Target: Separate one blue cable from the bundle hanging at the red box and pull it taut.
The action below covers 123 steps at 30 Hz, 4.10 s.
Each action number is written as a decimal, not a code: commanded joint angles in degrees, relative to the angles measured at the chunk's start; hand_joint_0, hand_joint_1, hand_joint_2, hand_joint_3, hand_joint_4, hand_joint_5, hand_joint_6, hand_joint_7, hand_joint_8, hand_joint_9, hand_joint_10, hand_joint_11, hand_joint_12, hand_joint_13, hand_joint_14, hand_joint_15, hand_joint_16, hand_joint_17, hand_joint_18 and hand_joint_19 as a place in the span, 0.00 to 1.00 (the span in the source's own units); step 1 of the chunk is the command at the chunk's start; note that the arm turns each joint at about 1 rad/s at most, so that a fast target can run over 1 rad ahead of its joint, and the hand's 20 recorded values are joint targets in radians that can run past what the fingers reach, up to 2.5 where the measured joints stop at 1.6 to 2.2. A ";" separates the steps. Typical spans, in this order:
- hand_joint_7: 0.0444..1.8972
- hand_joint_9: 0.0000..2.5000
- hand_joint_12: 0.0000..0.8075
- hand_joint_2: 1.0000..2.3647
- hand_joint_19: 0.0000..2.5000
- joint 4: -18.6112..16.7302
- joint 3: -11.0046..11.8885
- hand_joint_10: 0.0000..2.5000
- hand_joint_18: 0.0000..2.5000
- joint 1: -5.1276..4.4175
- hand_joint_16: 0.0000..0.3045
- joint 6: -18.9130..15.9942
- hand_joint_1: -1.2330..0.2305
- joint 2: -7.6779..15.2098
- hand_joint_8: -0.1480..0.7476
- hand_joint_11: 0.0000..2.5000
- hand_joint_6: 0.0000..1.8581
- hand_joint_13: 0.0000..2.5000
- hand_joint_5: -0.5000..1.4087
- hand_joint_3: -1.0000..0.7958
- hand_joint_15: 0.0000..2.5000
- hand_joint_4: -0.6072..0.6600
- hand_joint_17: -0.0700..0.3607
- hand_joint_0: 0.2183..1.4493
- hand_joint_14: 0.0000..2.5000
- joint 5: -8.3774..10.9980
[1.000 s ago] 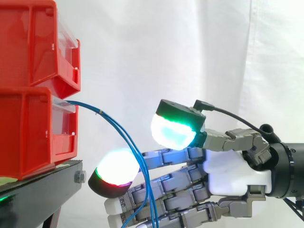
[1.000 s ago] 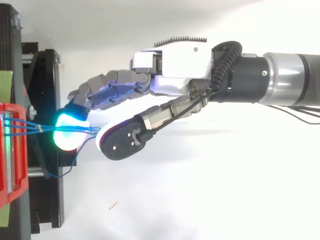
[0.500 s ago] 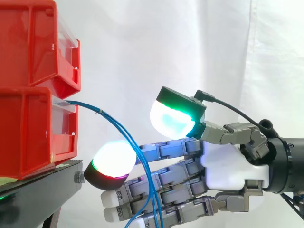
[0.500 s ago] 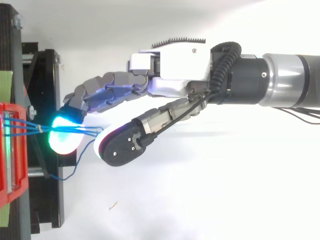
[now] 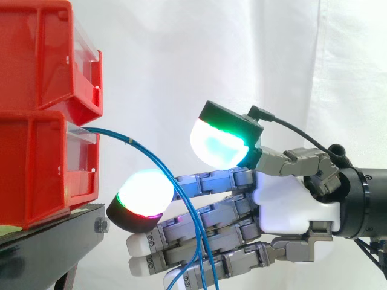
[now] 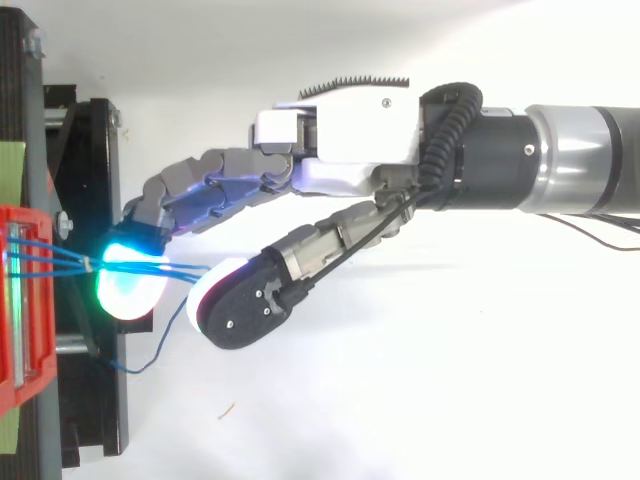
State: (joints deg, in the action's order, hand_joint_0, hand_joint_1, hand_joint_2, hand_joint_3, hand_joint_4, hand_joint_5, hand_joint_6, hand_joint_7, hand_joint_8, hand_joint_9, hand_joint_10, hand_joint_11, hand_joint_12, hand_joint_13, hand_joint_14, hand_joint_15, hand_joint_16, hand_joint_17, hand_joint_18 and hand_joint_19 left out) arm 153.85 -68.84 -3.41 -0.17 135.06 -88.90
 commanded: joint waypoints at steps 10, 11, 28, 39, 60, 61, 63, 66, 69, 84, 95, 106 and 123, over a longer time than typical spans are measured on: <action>0.56 0.19 0.37 0.00 0.07 4.80 0.02 0.00 0.16 0.24 0.12 2.72 0.39 -1.99 0.51 0.06 0.27 0.10 0.18 0.32 0.00 0.70 0.35 0.35 0.00 -0.13; 0.56 0.20 0.37 0.00 0.07 4.88 0.02 0.00 0.16 0.33 0.12 2.72 0.39 -1.99 0.51 0.06 0.27 0.10 0.18 0.32 0.00 0.71 0.35 0.35 0.00 -0.13; 0.57 0.23 0.37 0.00 0.08 4.27 0.02 0.00 0.18 1.56 0.12 1.67 0.51 -1.90 0.53 0.07 0.27 0.12 0.19 0.28 0.01 0.71 0.35 0.29 0.00 1.01; 0.56 0.28 0.35 0.00 0.09 3.13 0.19 0.00 0.21 1.65 0.11 6.15 0.59 -1.90 0.55 0.07 0.27 0.16 0.22 0.28 0.02 0.72 0.34 0.29 0.00 1.45; 0.62 0.30 0.34 0.00 0.10 2.60 0.37 0.00 0.24 1.65 0.11 9.31 0.53 -1.90 0.55 0.09 0.27 0.18 0.22 0.28 0.02 0.69 0.34 0.30 0.00 4.26; 0.62 0.31 0.34 0.00 0.10 2.69 0.46 0.00 0.24 1.74 0.11 9.23 0.54 -1.90 0.55 0.09 0.27 0.19 0.22 0.28 0.02 0.70 0.34 0.30 0.00 4.26; 0.62 0.31 0.34 0.00 0.10 2.33 0.37 0.00 0.24 1.74 0.11 9.31 0.58 -1.90 0.55 0.08 0.27 0.19 0.22 0.28 0.02 0.70 0.33 0.30 0.00 4.26; 0.62 0.33 0.33 0.00 0.10 2.25 0.46 0.00 0.25 1.74 0.11 9.40 0.60 -1.82 0.56 0.09 0.27 0.20 0.23 0.28 0.02 0.71 0.33 0.31 0.00 4.26; 0.62 0.33 0.33 0.00 0.11 1.98 0.46 0.00 0.26 1.74 0.10 9.93 0.55 -1.82 0.56 0.09 0.27 0.21 0.23 0.31 0.02 0.71 0.33 0.34 0.00 4.79; 0.66 0.32 0.34 0.00 0.11 0.49 0.37 0.00 0.26 1.47 0.11 11.34 0.44 -1.82 0.55 0.10 0.27 0.21 0.22 0.30 0.03 0.69 0.33 0.30 0.00 6.20; 0.66 0.36 0.33 0.00 0.11 0.67 0.37 0.00 0.27 1.21 0.10 11.69 0.59 -1.90 0.56 0.10 0.27 0.22 0.23 0.29 0.03 0.69 0.32 0.33 0.00 6.37; 0.66 0.34 0.34 0.01 0.10 0.49 0.37 0.00 0.28 1.12 0.11 12.04 0.34 -1.82 0.55 0.13 0.28 0.22 0.21 0.50 0.03 0.67 0.33 0.39 0.00 6.73; 0.67 0.38 0.32 0.00 0.12 0.40 0.37 0.00 0.28 0.95 0.10 13.88 0.62 -1.82 0.55 0.14 0.29 0.24 0.23 0.28 0.04 0.67 0.32 0.31 0.00 6.73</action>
State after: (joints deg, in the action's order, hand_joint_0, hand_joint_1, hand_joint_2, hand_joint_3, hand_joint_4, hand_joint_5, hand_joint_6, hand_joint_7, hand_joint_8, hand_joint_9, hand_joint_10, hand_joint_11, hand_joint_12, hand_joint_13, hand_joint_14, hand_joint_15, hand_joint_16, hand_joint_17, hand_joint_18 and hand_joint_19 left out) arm 154.31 -68.42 -2.45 13.66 133.24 -82.18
